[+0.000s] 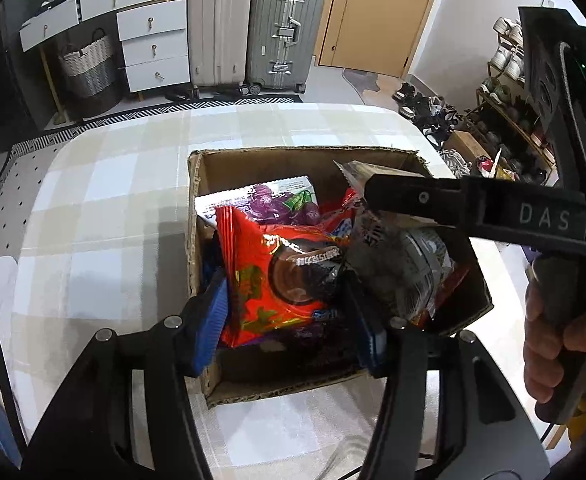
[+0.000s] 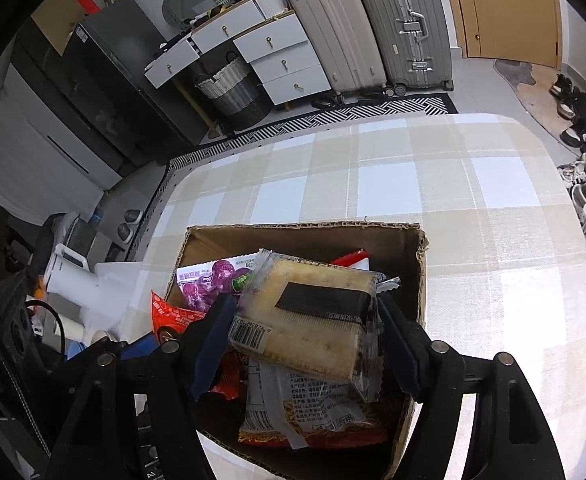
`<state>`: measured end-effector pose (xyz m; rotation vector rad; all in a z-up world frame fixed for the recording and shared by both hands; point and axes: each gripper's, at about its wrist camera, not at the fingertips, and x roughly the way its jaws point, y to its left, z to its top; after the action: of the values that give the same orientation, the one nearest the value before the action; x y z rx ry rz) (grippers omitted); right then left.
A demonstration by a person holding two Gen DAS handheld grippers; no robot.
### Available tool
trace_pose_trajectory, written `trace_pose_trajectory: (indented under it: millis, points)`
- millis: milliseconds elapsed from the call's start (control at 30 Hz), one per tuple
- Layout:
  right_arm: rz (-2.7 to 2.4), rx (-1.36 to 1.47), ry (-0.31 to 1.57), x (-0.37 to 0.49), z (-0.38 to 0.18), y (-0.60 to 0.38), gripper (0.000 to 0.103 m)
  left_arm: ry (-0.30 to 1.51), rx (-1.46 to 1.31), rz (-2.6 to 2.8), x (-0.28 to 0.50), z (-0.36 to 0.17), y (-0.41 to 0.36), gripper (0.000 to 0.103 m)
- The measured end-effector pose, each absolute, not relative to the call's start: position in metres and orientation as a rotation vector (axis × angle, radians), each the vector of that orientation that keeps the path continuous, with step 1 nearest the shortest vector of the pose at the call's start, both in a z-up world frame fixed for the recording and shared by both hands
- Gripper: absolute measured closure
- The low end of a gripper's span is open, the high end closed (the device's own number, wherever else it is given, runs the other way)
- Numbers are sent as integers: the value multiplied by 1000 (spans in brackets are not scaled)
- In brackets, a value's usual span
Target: Organize snacks
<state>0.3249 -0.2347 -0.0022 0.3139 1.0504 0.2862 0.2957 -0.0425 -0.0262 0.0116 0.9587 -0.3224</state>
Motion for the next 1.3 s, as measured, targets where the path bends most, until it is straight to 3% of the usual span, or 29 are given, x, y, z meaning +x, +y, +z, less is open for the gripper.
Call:
trace_pose_trajectory:
  millis: [200,833,933,1233,1300]
  points:
    - [271,283,1045,325,1,-229,28,948,10,-319,292,-19,-40,45]
    - [245,341,1052,328,6,-232,26,908,-16,-318,276,-4,-31,44]
    - [243,345,1020,322,12,-236,18,905,-28,-319,274,-3,-30,44]
    - [241,320,963,305,24,-240,17,898,-37,-319,262,1,-31,43]
    - [247,319,941,299,28,-242,18,889,-39,-315,257,3,-30,38]
